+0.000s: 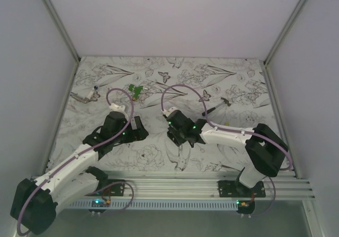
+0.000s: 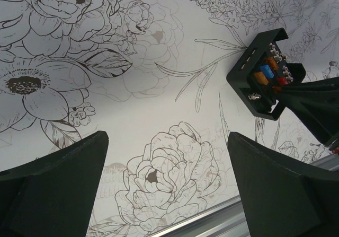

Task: Snap on the fuse box
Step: Install the fuse at the fuse box base.

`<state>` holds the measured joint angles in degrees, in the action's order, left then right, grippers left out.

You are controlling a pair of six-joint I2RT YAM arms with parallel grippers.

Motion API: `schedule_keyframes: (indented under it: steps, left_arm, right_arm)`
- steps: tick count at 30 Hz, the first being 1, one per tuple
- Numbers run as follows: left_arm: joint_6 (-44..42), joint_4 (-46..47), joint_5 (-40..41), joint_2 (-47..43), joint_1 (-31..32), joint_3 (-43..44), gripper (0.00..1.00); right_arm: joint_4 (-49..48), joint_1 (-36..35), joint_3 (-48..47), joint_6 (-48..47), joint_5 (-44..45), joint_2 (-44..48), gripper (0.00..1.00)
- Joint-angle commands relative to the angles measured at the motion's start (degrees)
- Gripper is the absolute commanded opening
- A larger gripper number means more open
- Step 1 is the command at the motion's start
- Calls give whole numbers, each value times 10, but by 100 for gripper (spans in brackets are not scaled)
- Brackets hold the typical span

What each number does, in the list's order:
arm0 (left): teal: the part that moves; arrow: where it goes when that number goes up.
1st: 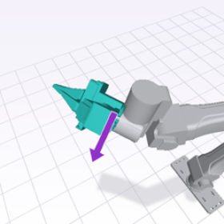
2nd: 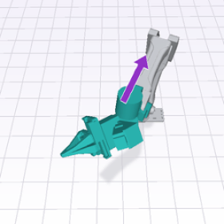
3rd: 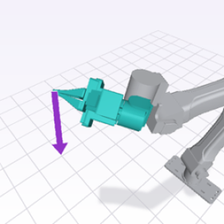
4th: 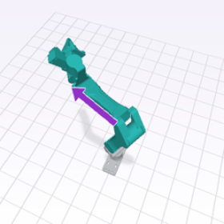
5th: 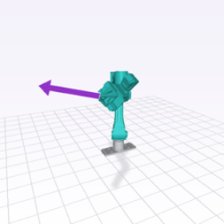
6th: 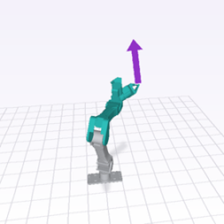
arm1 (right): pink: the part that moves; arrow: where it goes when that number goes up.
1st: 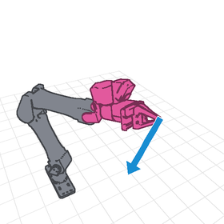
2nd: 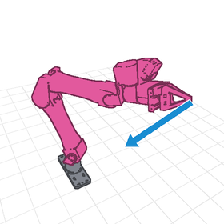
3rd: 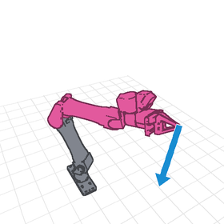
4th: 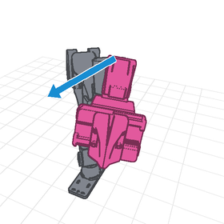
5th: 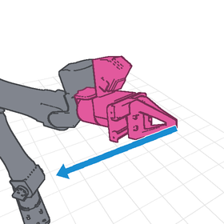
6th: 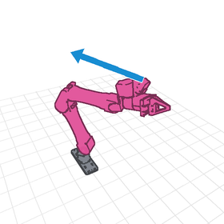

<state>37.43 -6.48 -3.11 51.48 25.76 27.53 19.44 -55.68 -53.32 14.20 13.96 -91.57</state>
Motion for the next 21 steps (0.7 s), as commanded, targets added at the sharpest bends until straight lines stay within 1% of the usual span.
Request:
schedule_keyframes:
  steps: [1, 3, 5, 8, 12, 18, 21]
  left_arm:
    - [-10, -17, -4, 3, -5, 9, 100]
    - [-10, -17, -3, 4, -5, 9, 100]
    - [-11, -17, -4, 4, -6, 9, 100]
    - [-11, -17, -4, 5, -5, 9, 100]
    - [-10, -17, -5, 4, -5, 9, 100]
    - [-10, -17, -6, 1, -5, 8, 100]
    - [-10, -17, -6, 1, -5, 8, 100]
  right_arm:
    - [25, 3, -22, -7, -20, -15, 11]
    - [28, 3, -25, -7, -19, -17, 8]
    - [32, 3, -26, -7, -13, -17, 0]
    - [38, 4, -24, -14, -6, -16, 0]
    - [38, 19, -16, -20, -26, -19, 0]
    - [8, 64, 16, -21, -116, -23, 0]
    - [-14, 82, 41, -19, -143, -13, 0]
